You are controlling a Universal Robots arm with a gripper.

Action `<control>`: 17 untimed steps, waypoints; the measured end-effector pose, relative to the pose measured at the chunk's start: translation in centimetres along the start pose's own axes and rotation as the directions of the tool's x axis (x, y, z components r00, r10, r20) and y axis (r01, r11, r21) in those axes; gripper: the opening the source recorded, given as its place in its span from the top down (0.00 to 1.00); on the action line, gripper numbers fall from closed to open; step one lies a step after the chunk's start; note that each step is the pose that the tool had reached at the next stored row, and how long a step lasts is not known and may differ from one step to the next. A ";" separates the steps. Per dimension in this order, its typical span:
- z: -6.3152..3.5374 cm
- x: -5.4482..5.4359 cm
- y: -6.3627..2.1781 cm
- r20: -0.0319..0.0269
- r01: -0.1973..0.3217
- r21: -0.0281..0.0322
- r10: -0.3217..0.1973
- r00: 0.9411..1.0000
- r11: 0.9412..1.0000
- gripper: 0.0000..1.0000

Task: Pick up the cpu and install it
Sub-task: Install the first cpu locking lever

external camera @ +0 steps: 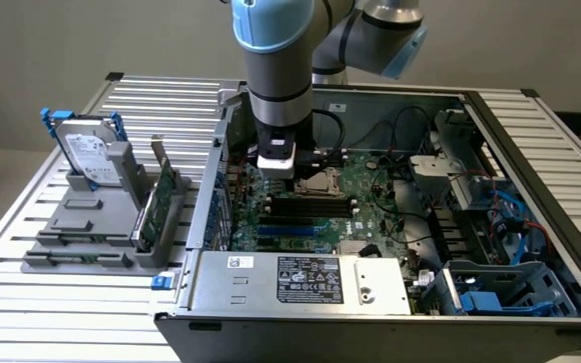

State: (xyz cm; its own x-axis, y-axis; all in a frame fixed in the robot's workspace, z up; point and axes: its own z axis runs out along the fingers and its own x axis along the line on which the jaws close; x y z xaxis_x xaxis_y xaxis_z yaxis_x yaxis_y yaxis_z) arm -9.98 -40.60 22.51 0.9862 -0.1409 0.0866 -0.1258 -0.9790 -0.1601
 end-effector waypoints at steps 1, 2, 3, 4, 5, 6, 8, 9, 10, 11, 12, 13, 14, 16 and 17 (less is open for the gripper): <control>0.06 0.0 0.01 0.001 -0.004 0.000 0.004 1.000 1.000 0.89; 0.13 0.0 0.02 0.002 -0.009 0.000 0.009 1.000 1.000 0.89; 0.18 0.0 0.03 0.003 -0.013 0.000 0.013 1.000 1.000 0.89; 0.23 0.0 0.04 0.004 -0.018 0.000 0.018 1.000 1.000 0.89; 0.29 0.0 0.05 0.005 -0.024 0.000 0.024 1.000 1.000 0.89; 0.34 0.0 0.06 0.005 -0.029 0.000 0.029 1.000 1.000 0.89; 0.43 0.0 0.07 0.007 -0.041 0.001 0.041 0.999 0.999 0.89; 0.47 0.0 0.08 0.008 -0.047 0.001 0.047 0.999 0.999 0.89; 0.51 0.0 0.08 0.009 -0.053 0.002 0.053 0.999 0.999 0.89; 0.55 0.0 0.09 0.009 -0.057 0.003 0.057 0.998 0.998 0.89; 0.58 0.0 0.10 0.010 -0.061 0.004 0.061 0.998 0.998 0.89; 0.63 -0.1 0.10 0.011 -0.065 0.006 0.065 0.998 0.998 0.89; 0.67 -0.1 0.10 0.012 -0.068 0.008 0.068 0.998 0.998 0.89; 0.74 -0.1 0.12 0.013 -0.076 0.012 0.076 0.997 0.997 0.89; 0.77 -0.1 0.12 0.013 -0.080 0.013 0.080 0.997 0.997 0.89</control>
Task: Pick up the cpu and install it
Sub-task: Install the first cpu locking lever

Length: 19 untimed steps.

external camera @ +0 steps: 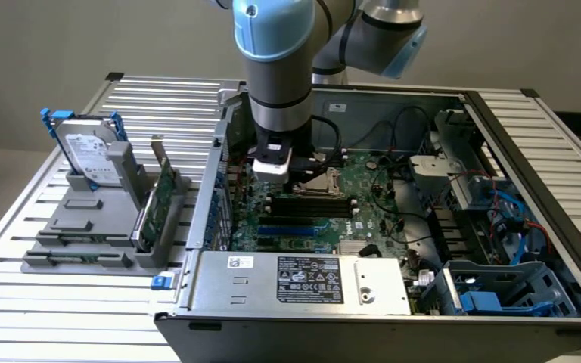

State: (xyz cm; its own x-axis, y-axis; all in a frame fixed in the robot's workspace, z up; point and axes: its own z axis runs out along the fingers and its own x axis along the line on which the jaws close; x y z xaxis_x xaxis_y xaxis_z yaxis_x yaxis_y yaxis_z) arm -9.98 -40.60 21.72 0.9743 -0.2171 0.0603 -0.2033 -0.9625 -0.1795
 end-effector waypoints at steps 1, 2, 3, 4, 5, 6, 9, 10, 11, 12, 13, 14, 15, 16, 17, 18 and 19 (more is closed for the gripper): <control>0.03 0.0 0.01 0.001 -0.005 0.001 0.005 1.000 1.000 0.89; 0.07 0.0 0.02 0.002 -0.010 0.002 0.010 1.000 1.000 0.89; 0.12 0.0 0.02 0.003 -0.016 0.003 0.016 1.000 1.000 0.89; 0.16 0.0 0.03 0.004 -0.021 0.003 0.021 1.000 1.000 0.89; 0.20 0.0 0.04 0.004 -0.026 0.004 0.026 1.000 1.000 0.89; 0.25 0.0 0.05 0.005 -0.032 0.004 0.032 0.999 0.999 0.89; 0.39 0.0 0.07 0.005 -0.051 0.007 0.051 0.999 0.999 0.89; 0.43 0.0 0.08 0.005 -0.058 0.008 0.058 0.998 0.998 0.89; 0.48 0.0 0.09 0.005 -0.065 0.008 0.064 0.998 0.998 0.89; 0.53 0.0 0.09 0.005 -0.071 0.009 0.071 0.997 0.997 0.89; 0.58 0.0 0.10 0.005 -0.078 0.010 0.078 0.997 0.997 0.89; 0.63 0.0 0.11 0.005 -0.084 0.012 0.084 0.996 0.996 0.89; 0.67 0.0 0.11 0.006 -0.088 0.013 0.088 0.996 0.996 0.89; 0.71 0.0 0.12 0.006 -0.092 0.015 0.092 0.996 0.996 0.89; 0.75 -0.1 0.13 0.007 -0.095 0.017 0.095 0.995 0.995 0.89; 0.79 -0.1 0.14 0.008 -0.098 0.018 0.098 0.995 0.995 0.89; 0.83 -0.1 0.15 0.009 -0.102 0.018 0.102 0.995 0.995 0.89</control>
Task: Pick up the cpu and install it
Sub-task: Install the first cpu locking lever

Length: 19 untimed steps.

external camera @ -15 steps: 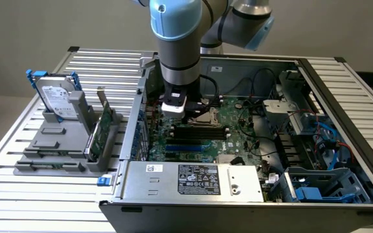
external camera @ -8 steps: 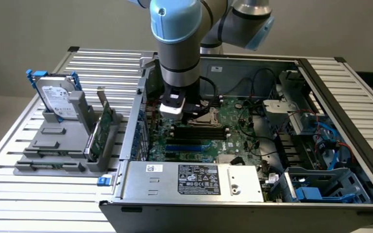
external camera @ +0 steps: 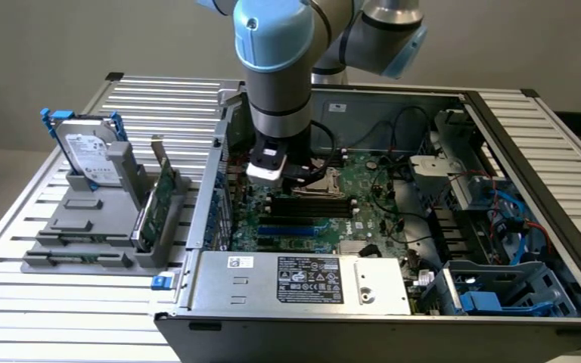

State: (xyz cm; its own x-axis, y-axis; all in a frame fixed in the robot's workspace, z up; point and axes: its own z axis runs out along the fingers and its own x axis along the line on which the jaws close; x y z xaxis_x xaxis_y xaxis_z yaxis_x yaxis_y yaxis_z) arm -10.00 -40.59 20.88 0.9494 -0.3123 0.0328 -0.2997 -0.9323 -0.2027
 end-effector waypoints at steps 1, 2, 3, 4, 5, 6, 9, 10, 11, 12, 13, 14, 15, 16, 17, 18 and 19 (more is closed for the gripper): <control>0.05 0.0 0.02 0.001 -0.003 0.000 0.003 1.000 1.000 0.89; 0.11 0.0 0.03 0.002 -0.007 0.001 0.007 1.000 1.000 0.89; 0.16 0.0 0.04 0.002 -0.011 0.001 0.011 1.000 1.000 0.89; 0.21 -0.1 0.05 0.002 -0.016 0.001 0.016 1.000 1.000 0.89; 0.26 -0.1 0.05 0.002 -0.020 0.001 0.020 1.000 1.000 0.89; 0.31 -0.1 0.05 0.002 -0.025 0.001 0.025 1.000 1.000 0.89; 0.46 -0.1 0.06 0.001 -0.040 0.002 0.040 0.999 0.999 0.89; 0.51 -0.1 0.07 0.001 -0.045 0.003 0.045 0.999 0.999 0.89; 0.56 -0.2 0.08 0.000 -0.050 0.004 0.050 0.999 0.999 0.89; 0.62 -0.2 0.08 0.000 -0.055 0.006 0.055 0.998 0.998 0.89; 0.66 -0.2 0.09 0.000 -0.061 0.008 0.061 0.998 0.998 0.89; 0.71 -0.2 0.08 0.001 -0.065 0.010 0.065 0.998 0.998 0.89; 0.74 -0.2 0.08 0.001 -0.069 0.013 0.069 0.998 0.998 0.89; 0.78 -0.2 0.08 0.002 -0.073 0.017 0.073 0.997 0.997 0.89; 0.82 -0.2 0.07 0.003 -0.077 0.020 0.077 0.997 0.997 0.89; 0.86 -0.2 0.07 0.003 -0.080 0.022 0.080 0.997 0.997 0.89; 0.90 -0.2 0.07 0.004 -0.085 0.024 0.085 0.996 0.996 0.89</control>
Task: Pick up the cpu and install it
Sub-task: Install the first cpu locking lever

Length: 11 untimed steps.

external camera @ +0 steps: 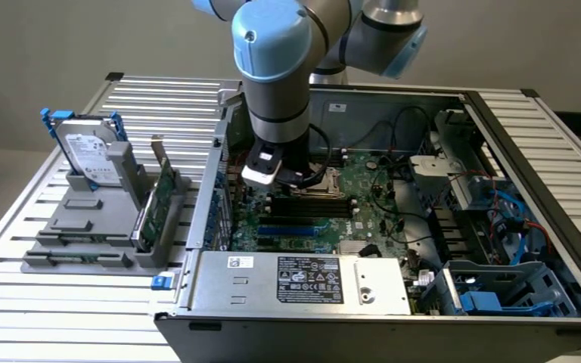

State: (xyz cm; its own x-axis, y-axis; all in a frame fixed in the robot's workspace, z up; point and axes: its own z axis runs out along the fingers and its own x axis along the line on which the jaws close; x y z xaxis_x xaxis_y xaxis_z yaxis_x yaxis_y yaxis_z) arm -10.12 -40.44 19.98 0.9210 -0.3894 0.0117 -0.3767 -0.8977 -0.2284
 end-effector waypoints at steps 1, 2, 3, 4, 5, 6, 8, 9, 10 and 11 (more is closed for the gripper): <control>0.04 0.0 0.01 0.000 -0.004 0.001 0.004 1.000 1.000 0.89; 0.09 0.0 0.02 0.000 -0.009 0.002 0.009 1.000 1.000 0.89; 0.15 0.0 0.03 0.000 -0.013 0.002 0.013 1.000 1.000 0.89; 0.21 0.0 0.04 0.000 -0.017 0.003 0.017 1.000 1.000 0.89; 0.28 0.0 0.05 0.000 -0.022 0.003 0.022 1.000 1.000 0.89; 0.34 0.0 0.06 0.000 -0.027 0.003 0.027 1.000 1.000 0.89; 0.47 0.0 0.07 -0.002 -0.037 0.004 0.037 0.999 0.999 0.89; 0.53 0.0 0.07 -0.002 -0.042 0.004 0.042 0.999 0.999 0.89; 0.58 0.0 0.07 -0.003 -0.048 0.004 0.048 0.999 0.999 0.89; 0.61 0.0 0.06 -0.004 -0.054 0.004 0.054 0.999 0.999 0.89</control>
State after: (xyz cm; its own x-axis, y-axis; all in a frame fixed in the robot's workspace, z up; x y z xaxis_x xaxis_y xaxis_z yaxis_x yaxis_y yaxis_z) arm -10.12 -40.35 19.38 0.8991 -0.4378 0.0038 -0.4250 -0.8748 -0.2324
